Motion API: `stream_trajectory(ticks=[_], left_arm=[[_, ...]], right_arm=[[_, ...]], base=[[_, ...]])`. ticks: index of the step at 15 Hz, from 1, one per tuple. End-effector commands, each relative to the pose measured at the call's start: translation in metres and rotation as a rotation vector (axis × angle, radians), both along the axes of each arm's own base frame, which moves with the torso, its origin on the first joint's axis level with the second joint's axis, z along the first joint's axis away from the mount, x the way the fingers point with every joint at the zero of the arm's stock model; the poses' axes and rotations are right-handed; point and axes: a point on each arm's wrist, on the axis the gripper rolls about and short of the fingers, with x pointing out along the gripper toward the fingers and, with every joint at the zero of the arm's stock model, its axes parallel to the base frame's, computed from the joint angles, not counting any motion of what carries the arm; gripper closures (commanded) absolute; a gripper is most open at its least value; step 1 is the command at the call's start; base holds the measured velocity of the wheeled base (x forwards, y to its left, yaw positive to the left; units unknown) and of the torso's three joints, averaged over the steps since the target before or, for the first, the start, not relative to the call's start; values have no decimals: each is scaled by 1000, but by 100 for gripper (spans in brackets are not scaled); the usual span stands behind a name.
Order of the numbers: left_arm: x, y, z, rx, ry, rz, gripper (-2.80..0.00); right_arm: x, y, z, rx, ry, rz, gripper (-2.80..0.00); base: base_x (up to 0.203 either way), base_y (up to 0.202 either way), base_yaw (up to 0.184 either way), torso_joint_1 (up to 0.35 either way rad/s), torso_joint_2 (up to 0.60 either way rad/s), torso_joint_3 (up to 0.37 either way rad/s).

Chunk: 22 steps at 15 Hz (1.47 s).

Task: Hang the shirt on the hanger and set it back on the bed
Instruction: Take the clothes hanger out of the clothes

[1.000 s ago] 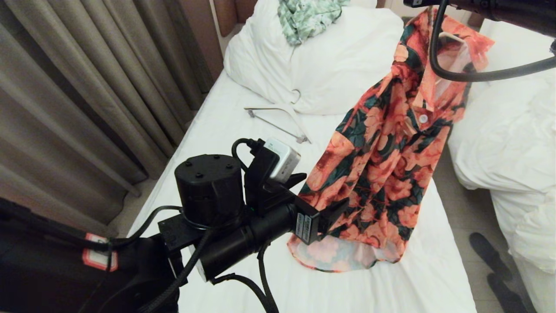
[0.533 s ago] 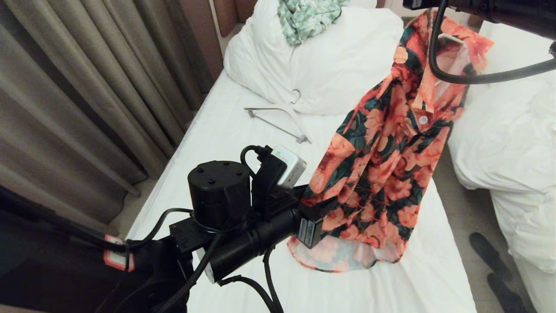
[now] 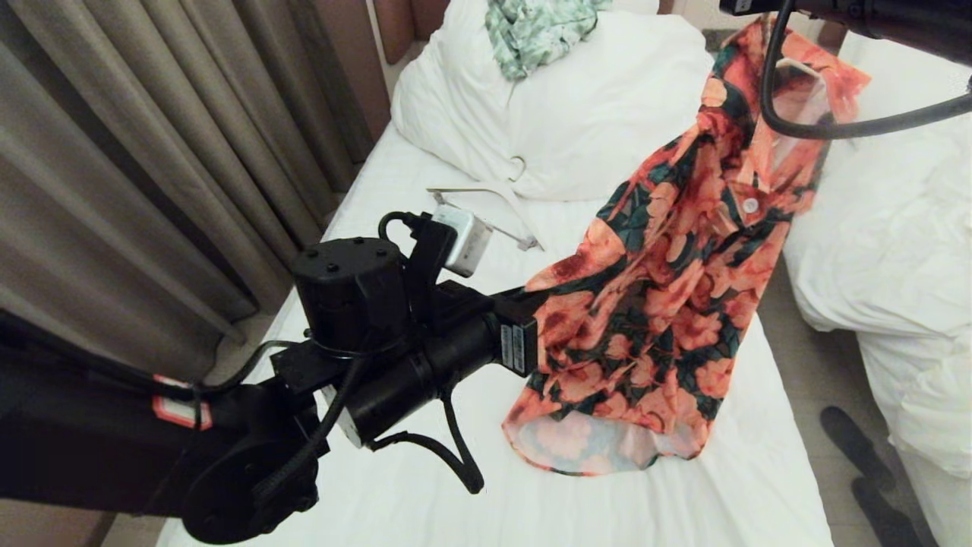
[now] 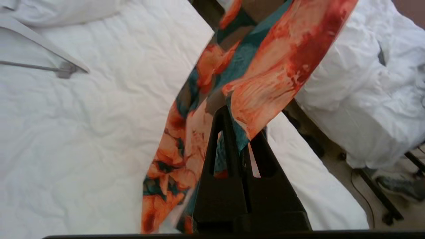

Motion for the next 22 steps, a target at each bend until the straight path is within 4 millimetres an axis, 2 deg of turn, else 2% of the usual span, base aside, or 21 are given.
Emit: stream_trajectory(ticks=[1, 6, 8, 11, 18, 22], left_arm=[[3, 4, 4, -12, -10, 14, 0], [20, -6, -28, 52, 54, 24, 0], [30, -3, -31, 54, 60, 48, 0], [39, 0, -33, 54, 62, 64, 0], [41, -1, -37, 60, 68, 69, 0], [42, 6, -29, 54, 41, 86, 0]], right_arm=[[2, -4, 1, 1, -4, -17, 0], [2, -13, 6, 8, -18, -44, 0], [5, -16, 5, 7, -18, -55, 0], [7, -18, 5, 5, -18, -64, 0], [8, -19, 7, 4, -21, -71, 0], [11, -17, 4, -3, -11, -72, 0]], base=[[0, 0, 0, 0, 0, 0], [0, 0, 0, 0, 0, 0], [0, 0, 0, 0, 0, 0], [0, 0, 0, 0, 0, 0], [0, 0, 0, 0, 0, 0], [0, 0, 0, 0, 0, 0]])
